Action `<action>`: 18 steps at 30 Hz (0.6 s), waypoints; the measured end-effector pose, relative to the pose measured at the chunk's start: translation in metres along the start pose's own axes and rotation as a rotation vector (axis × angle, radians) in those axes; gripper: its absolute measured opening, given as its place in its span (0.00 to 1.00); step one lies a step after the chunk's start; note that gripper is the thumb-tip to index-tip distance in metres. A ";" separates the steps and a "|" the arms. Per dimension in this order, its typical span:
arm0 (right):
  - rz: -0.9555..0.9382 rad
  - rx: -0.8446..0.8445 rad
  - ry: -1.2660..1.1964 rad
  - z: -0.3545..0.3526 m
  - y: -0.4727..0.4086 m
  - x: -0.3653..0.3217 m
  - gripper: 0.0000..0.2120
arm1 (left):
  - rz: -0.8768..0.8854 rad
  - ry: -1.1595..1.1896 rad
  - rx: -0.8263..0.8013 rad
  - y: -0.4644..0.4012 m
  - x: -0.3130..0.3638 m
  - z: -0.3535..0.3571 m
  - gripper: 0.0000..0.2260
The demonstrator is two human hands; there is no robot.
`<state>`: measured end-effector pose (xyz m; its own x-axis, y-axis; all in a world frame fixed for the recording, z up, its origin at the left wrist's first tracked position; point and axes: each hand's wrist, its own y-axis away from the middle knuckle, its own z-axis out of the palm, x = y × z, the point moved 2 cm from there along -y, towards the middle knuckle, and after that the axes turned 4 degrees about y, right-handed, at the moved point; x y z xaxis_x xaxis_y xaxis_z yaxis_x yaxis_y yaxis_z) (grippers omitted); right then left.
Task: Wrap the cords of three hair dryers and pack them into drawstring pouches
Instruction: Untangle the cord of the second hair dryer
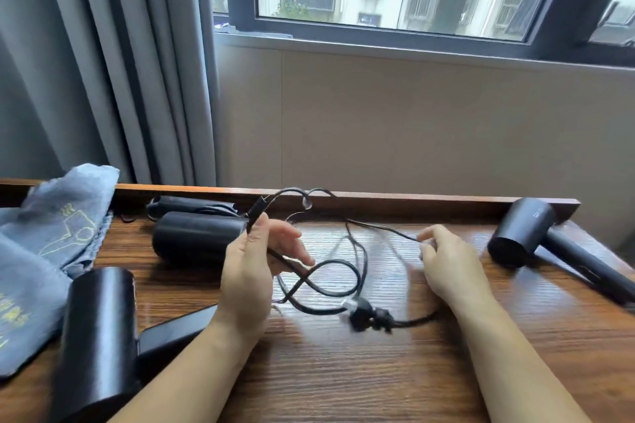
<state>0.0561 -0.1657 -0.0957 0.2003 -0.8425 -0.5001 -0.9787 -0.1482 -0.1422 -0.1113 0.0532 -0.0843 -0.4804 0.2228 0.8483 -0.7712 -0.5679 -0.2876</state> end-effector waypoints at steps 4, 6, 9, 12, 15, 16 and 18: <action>-0.152 0.146 -0.129 -0.028 0.009 -0.030 0.12 | 0.037 -0.073 0.011 0.003 0.002 0.000 0.26; -0.247 0.218 -0.177 -0.046 0.013 -0.049 0.11 | 0.043 -0.107 0.001 0.005 0.002 0.002 0.25; -0.309 0.308 -0.369 -0.067 0.010 -0.076 0.09 | 0.052 -0.141 -0.020 0.006 0.003 0.005 0.24; -0.398 0.441 -0.496 -0.076 -0.003 -0.100 0.06 | 0.053 -0.165 -0.041 0.007 0.002 0.005 0.23; -0.572 0.539 -0.629 -0.074 -0.013 -0.120 0.05 | 0.027 -0.185 -0.070 0.008 0.000 0.004 0.23; -0.639 0.547 -0.665 -0.072 -0.015 -0.126 0.05 | 0.021 -0.197 -0.083 0.008 -0.001 0.004 0.23; -0.765 0.528 -0.671 -0.068 -0.019 -0.140 0.04 | 0.010 -0.231 -0.113 0.008 -0.003 0.005 0.24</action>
<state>0.0432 -0.0803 0.0348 0.8737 -0.1562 -0.4607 -0.4808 -0.1334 -0.8666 -0.1140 0.0440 -0.0873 -0.3898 0.0232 0.9206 -0.8150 -0.4741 -0.3331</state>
